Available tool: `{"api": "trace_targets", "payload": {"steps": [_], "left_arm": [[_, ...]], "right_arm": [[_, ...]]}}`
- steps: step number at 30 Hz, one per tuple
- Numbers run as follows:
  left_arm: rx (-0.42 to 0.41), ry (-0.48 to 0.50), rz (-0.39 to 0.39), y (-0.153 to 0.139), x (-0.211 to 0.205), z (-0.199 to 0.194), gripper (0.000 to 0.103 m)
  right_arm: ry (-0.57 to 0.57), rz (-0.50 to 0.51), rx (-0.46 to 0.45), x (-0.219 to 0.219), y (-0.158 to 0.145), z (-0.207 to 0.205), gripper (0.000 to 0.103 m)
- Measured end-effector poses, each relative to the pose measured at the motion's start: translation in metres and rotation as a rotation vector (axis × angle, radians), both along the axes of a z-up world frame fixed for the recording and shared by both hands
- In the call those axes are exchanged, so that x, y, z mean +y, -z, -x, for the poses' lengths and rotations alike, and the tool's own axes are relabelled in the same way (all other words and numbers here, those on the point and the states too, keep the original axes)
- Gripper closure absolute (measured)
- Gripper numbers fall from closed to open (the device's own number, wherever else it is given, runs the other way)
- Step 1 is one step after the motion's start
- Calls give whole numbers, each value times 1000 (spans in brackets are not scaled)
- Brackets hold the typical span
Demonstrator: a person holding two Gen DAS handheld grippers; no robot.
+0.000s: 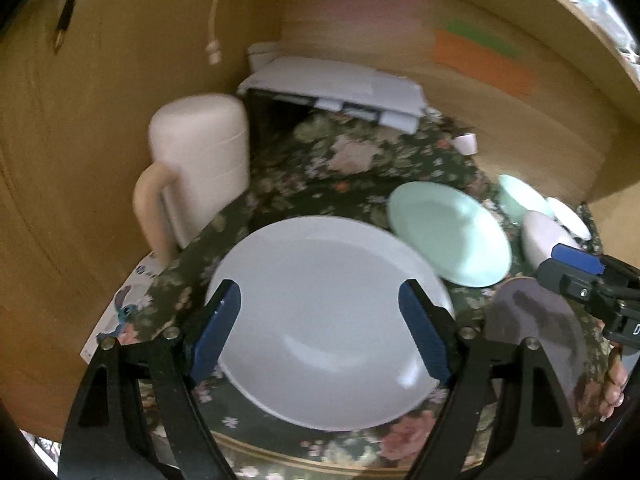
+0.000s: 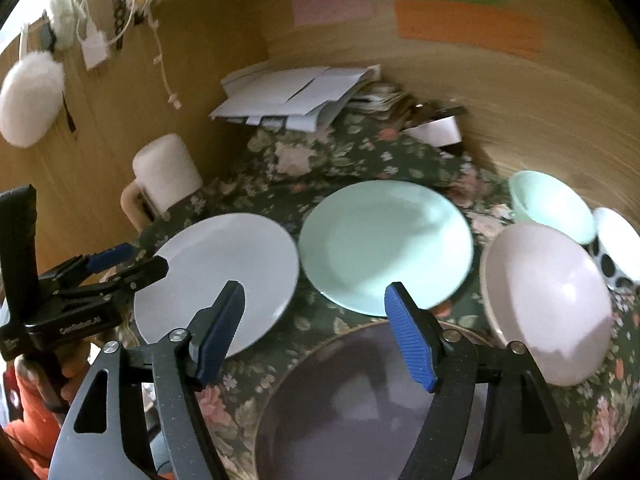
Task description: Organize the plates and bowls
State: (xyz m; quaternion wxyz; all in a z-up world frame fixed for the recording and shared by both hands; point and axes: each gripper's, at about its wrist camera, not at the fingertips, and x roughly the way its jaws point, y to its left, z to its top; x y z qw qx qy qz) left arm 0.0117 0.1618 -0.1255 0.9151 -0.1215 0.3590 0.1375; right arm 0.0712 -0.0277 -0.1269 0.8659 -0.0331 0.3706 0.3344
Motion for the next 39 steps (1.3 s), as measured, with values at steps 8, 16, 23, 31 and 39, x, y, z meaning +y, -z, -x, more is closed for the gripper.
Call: {"api": "trace_targets", "payload": {"steps": [8, 16, 23, 31, 39], "left_arm": [[56, -46, 12, 22, 24, 6, 22], [93, -72, 47, 38, 43, 11, 30], [124, -49, 82, 49, 50, 8, 47], [129, -28, 108, 56, 53, 2, 61], [121, -3, 119, 57, 56, -1, 62]], "right_arm": [[-59, 54, 85, 32, 21, -14, 33], [-98, 101, 164, 58, 41, -27, 33], [-110, 113, 227, 69, 53, -39, 46], [-129, 135, 263, 81, 57, -45, 55], [-149, 134, 253, 91, 67, -45, 61]]}}
